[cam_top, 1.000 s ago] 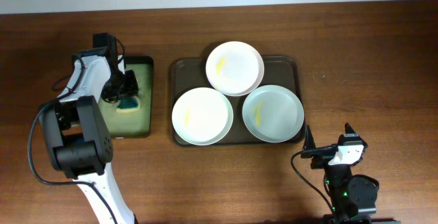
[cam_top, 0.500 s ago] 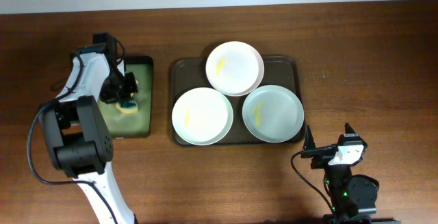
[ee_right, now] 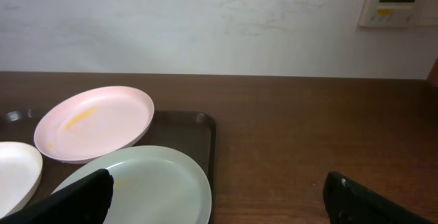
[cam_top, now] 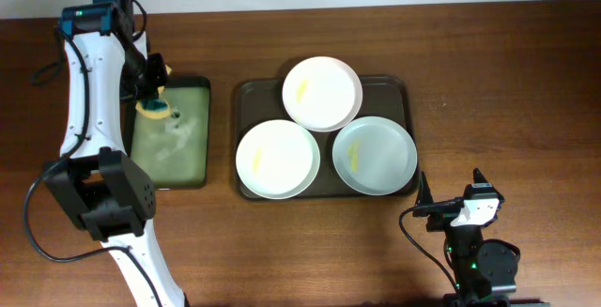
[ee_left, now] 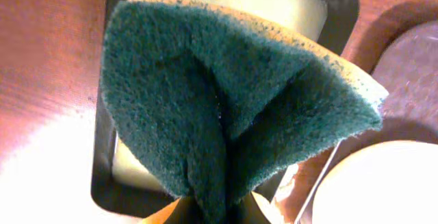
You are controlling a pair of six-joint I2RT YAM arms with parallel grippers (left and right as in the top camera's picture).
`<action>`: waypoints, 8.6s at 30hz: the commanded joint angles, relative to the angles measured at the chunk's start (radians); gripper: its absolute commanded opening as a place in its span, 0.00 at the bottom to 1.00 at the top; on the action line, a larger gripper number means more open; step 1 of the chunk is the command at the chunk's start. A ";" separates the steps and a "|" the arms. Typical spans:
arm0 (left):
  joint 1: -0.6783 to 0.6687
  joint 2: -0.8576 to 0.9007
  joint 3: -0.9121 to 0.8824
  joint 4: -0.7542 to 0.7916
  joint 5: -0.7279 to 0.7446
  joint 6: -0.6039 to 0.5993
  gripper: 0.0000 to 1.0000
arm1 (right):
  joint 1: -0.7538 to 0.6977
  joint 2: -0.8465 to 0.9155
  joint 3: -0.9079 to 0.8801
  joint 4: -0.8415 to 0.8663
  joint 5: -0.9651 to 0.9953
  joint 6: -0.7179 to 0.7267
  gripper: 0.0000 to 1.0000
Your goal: Clean dirty plates on tray and stack at the side
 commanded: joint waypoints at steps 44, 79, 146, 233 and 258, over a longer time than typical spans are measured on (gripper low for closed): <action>-0.069 -0.341 -0.149 0.001 0.104 -0.059 0.00 | -0.006 -0.006 -0.005 -0.007 0.009 0.009 0.98; -0.649 -0.444 -1.075 0.907 0.129 -0.435 0.82 | -0.006 -0.002 -0.005 -0.005 0.035 -0.165 0.98; -0.449 -0.368 -1.039 0.854 0.372 -0.301 0.57 | 0.441 2.079 1.427 -0.589 -0.250 0.193 0.06; 0.000 -0.701 -0.958 0.647 -0.059 -0.274 0.00 | 0.879 1.983 2.020 -1.043 0.978 -0.238 0.04; 0.000 -0.676 -0.958 0.647 -0.059 -0.275 0.00 | 0.735 1.981 1.974 -1.028 0.583 -0.067 0.04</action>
